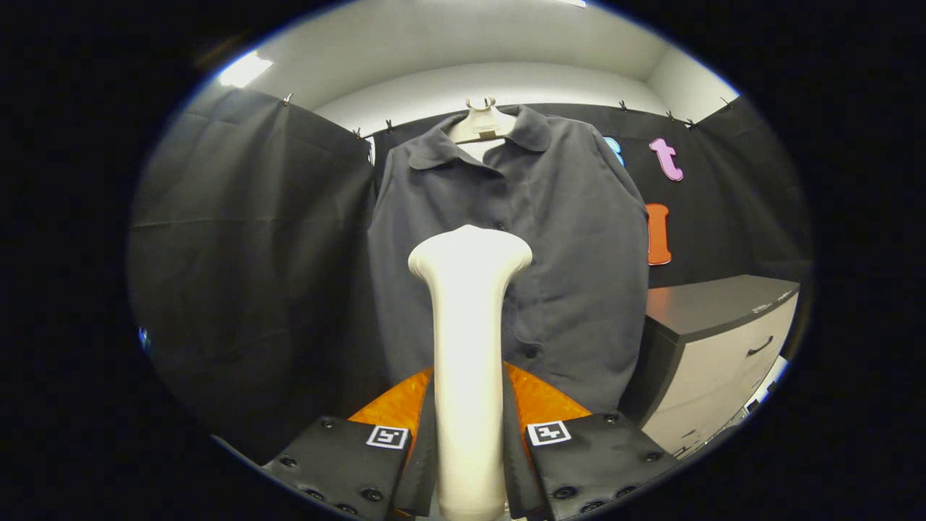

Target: Iron the clothes twice with a garment steamer, once on the left side and once on the right side.

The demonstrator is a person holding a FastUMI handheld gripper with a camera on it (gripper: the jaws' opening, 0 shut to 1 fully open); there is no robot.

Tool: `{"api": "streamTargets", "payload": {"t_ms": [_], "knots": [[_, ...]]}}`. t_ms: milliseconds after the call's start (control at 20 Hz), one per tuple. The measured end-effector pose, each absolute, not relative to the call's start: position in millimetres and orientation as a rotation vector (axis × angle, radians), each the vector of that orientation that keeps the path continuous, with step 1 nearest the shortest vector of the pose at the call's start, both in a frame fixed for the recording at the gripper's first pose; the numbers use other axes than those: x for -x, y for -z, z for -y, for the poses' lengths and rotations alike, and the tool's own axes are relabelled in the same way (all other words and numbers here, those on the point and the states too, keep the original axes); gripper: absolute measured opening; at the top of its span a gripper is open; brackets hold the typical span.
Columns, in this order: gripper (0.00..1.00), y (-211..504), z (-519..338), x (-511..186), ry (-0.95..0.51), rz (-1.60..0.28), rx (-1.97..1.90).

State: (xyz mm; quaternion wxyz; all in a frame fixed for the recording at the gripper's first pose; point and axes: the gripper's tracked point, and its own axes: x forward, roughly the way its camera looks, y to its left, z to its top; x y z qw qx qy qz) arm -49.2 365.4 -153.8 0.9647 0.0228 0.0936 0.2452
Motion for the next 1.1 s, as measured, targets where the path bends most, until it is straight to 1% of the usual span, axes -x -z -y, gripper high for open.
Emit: {"api": "streamTargets", "payload": {"t_ms": [200, 600, 750, 950, 1100], "knots": [[0.46, 128.7, -394.4, 44.7, -0.555, -0.131, -0.064], [0.46, 73.8, -414.5, -7.0, -0.552, -0.015, -0.064], [0.46, 65.2, -425.7, -19.2, -0.569, -0.045, -0.104], [0.46, 73.3, -443.6, -30.1, -0.572, -0.027, -0.056], [0.45, 97.3, -461.1, -26.5, -0.614, -0.090, -0.028]]}}
